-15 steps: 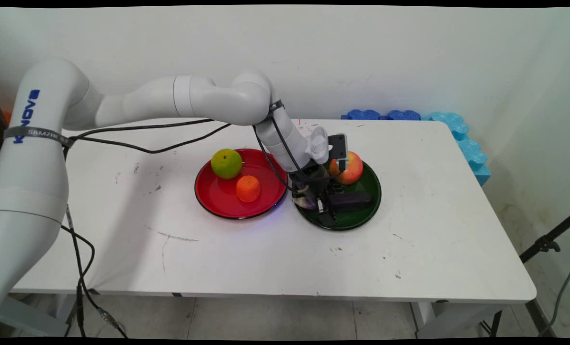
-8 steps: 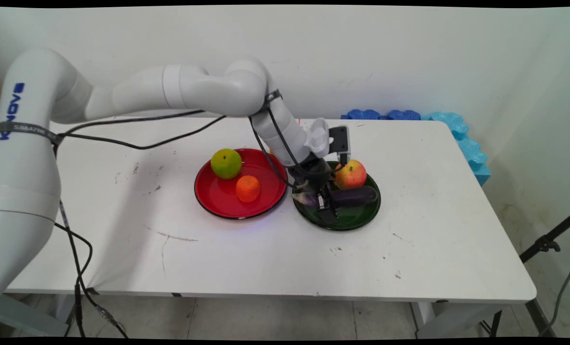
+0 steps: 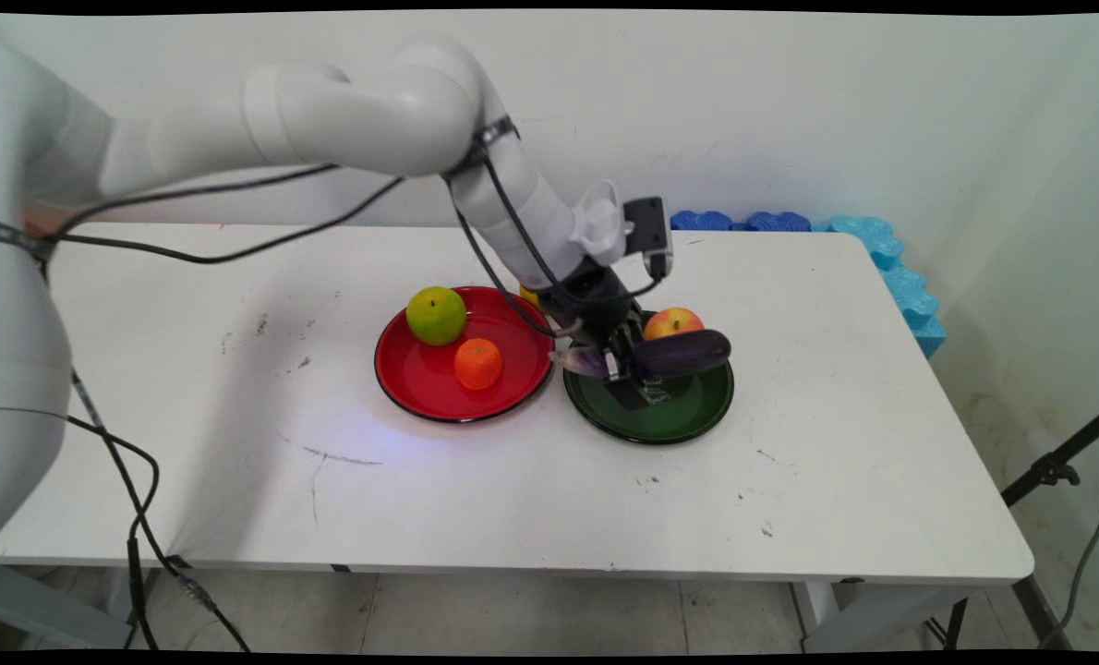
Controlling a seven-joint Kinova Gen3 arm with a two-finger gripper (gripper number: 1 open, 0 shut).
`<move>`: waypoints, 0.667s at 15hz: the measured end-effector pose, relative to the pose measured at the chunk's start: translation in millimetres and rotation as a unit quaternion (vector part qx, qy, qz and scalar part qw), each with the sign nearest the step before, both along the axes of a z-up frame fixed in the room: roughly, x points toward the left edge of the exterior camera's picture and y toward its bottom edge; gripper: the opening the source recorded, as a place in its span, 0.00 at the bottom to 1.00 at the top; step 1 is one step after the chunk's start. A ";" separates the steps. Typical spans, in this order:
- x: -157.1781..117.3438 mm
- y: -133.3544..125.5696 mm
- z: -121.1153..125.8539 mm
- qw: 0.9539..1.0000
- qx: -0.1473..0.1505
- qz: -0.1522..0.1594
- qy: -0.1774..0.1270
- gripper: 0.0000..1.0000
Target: Place the picked object on the table
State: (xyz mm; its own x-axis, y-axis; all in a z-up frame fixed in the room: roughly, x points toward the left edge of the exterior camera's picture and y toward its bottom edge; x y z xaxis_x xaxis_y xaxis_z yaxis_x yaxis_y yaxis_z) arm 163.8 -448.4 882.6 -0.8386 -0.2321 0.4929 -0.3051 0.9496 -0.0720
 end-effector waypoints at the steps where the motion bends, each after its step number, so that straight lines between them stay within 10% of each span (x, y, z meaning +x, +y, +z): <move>1: 3.6 8.8 10.3 1.000 0.001 0.002 0.001 0.00; 10: 61.3 102.4 26.2 0.999 0.024 -0.012 -0.032 0.00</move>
State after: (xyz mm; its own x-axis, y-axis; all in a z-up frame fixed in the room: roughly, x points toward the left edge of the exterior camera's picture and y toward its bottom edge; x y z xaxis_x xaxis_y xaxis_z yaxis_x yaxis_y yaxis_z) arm 225.1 -346.0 908.8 -0.8732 -0.2343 0.4273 -0.2792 0.9592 -0.0447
